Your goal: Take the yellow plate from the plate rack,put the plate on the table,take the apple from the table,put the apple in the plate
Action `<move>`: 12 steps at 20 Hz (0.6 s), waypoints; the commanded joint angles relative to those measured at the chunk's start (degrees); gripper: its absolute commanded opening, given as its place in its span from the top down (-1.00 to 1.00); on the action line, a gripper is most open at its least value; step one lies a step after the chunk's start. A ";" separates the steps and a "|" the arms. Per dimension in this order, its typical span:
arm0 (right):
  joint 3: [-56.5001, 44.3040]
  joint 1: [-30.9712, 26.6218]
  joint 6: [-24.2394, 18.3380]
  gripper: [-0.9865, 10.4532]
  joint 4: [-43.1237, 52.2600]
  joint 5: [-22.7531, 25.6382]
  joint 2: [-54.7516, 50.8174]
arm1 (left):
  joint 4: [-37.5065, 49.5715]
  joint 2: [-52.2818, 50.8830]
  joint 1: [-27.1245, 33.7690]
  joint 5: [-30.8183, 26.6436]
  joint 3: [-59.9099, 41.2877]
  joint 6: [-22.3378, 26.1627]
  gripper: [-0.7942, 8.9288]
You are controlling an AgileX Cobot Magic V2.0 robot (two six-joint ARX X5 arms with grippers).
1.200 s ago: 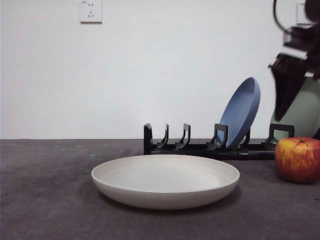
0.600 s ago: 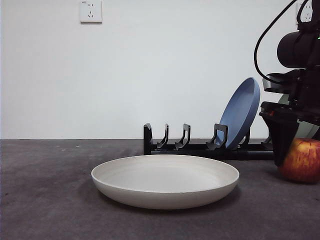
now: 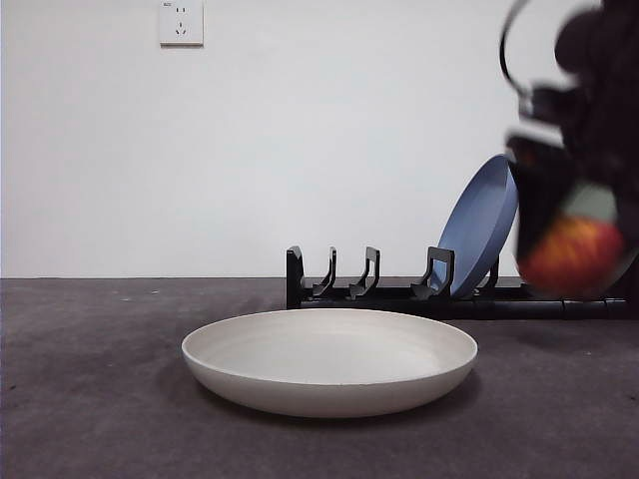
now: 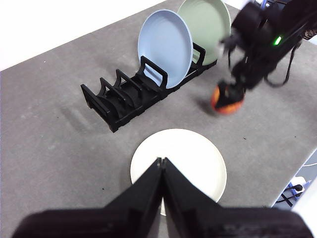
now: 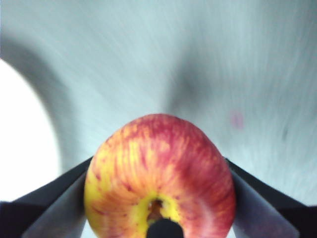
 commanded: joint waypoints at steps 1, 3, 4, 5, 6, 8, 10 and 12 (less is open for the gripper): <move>4.76 2.78 1.75 0.85 0.20 -0.46 -2.05 | 0.09 -0.20 0.15 0.00 -0.28 -0.68 0.85; 9.62 6.47 2.56 0.85 -0.85 -0.37 -2.16 | -0.28 -0.20 0.15 0.02 -0.28 -0.66 0.85; 11.63 8.55 3.06 0.85 -0.52 -0.33 -2.05 | -0.76 -0.20 0.15 0.02 -0.28 -0.66 0.85; 13.27 10.86 3.50 0.85 0.15 0.24 -2.01 | -1.16 -0.20 0.15 0.02 -0.28 -0.66 0.85; 14.38 13.33 4.07 0.85 1.31 1.70 -1.97 | -1.33 -0.20 0.15 0.02 -0.28 -0.66 0.85; 14.71 17.94 4.74 0.85 4.85 3.52 -1.79 | -1.29 -0.20 0.15 0.02 -0.28 -0.66 0.85; 14.71 21.70 4.81 0.85 5.97 4.92 0.04 | -1.31 -0.20 0.15 0.00 -0.28 -0.66 0.85; 14.71 24.44 5.46 0.85 5.51 5.25 3.76 | -1.09 -0.20 0.15 0.02 -0.28 -0.68 0.85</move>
